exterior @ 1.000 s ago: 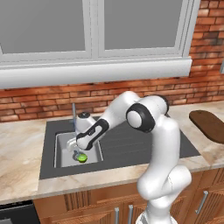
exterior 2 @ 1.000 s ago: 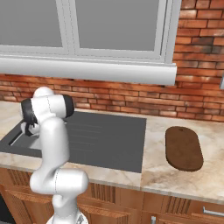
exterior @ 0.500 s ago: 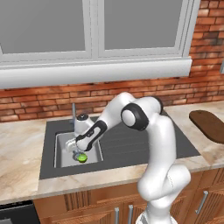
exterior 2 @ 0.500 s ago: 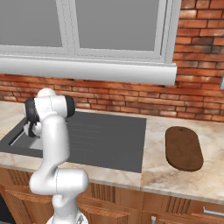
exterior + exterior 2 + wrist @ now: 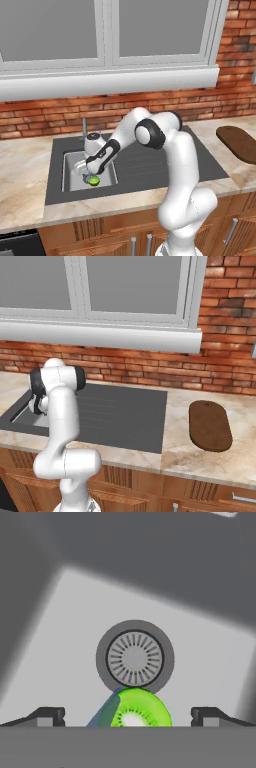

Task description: Pick the kiwi from the sink and place it on the cutting board to airdry. Then turn off the sink faucet.

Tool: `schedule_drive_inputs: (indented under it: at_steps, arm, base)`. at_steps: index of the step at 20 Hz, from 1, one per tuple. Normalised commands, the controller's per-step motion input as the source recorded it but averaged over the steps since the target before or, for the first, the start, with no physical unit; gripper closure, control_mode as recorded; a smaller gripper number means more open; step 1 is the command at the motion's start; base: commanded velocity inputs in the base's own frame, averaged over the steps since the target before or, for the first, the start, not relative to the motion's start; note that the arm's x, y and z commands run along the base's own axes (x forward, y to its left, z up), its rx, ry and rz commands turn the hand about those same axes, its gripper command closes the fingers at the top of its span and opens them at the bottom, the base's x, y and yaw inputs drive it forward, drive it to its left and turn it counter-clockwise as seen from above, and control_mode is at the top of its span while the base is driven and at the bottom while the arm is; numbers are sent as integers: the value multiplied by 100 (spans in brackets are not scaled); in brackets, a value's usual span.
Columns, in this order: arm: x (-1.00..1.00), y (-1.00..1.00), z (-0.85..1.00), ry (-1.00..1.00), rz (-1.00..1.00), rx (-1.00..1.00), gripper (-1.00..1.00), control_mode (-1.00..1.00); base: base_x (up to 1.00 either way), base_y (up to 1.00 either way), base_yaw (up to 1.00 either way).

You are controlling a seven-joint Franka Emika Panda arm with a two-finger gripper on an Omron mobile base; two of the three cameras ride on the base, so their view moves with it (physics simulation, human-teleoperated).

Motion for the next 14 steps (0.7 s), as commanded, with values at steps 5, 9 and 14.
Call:
schedule_drive_inputs:
  at_steps: [5,9,14]
  arm:
    - [9,0,-12,4,-2,0,-100,-100]
    - [10,0,-13,4,-2,0,-100,-100]
    - [9,0,-14,4,-2,0,-100,-100]
  base:
    - [0,0,0]
    - [0,0,0]
    - [0,0,0]
